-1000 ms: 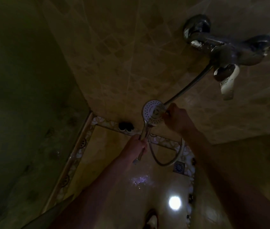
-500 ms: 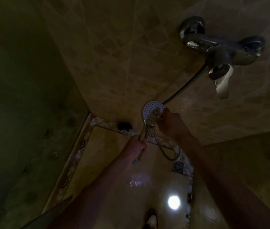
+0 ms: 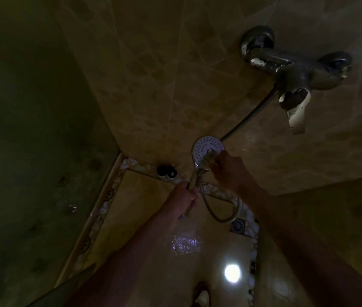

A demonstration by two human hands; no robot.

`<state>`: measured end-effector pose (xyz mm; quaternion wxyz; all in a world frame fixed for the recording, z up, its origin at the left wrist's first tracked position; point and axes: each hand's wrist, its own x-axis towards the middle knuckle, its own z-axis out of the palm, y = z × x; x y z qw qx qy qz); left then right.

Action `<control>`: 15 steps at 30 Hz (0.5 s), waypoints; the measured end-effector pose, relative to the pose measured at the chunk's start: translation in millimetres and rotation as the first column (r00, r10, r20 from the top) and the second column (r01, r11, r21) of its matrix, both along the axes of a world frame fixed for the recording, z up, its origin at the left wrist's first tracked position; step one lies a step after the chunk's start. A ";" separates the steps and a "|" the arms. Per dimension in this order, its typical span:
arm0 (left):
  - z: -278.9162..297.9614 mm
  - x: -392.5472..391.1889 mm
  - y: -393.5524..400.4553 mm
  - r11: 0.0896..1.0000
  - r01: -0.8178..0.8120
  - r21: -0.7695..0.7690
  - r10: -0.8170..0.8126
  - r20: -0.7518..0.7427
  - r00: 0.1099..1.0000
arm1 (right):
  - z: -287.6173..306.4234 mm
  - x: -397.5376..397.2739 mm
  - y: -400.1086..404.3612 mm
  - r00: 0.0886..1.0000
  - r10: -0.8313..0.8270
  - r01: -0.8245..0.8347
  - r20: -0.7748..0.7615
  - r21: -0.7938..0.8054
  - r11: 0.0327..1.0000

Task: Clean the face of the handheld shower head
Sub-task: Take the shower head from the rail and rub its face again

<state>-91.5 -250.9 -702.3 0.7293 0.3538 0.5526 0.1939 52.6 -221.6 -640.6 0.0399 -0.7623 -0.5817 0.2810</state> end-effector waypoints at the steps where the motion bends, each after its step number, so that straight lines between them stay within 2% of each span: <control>1: -0.4 -0.3 -0.2 1.000 -0.008 -0.006 0.008 0.005 1.000 | 1.3 0.4 4.7 1.000 -0.012 0.012 0.020 0.021 1.000; 4: -1.7 -0.8 0.2 0.999 -0.042 -0.019 0.042 0.015 0.999 | 4.6 9.6 15.2 0.995 -0.100 0.100 0.019 0.037 0.994; 8: -1.6 -3.6 0.9 0.998 -0.063 -0.027 0.065 0.060 0.996 | 1.5 24.3 10.5 0.983 -0.183 0.183 0.020 -0.020 0.983; 11: -1.9 -1.9 0.4 0.998 -0.059 -0.016 0.060 0.051 0.997 | -2.8 20.3 -1.8 0.990 -0.143 0.141 -0.014 -0.086 0.986; 15: -0.6 2.6 -1.2 0.999 -0.033 0.009 0.032 0.029 0.999 | -2.9 2.6 -3.5 1.000 -0.014 0.013 -0.022 -0.039 0.999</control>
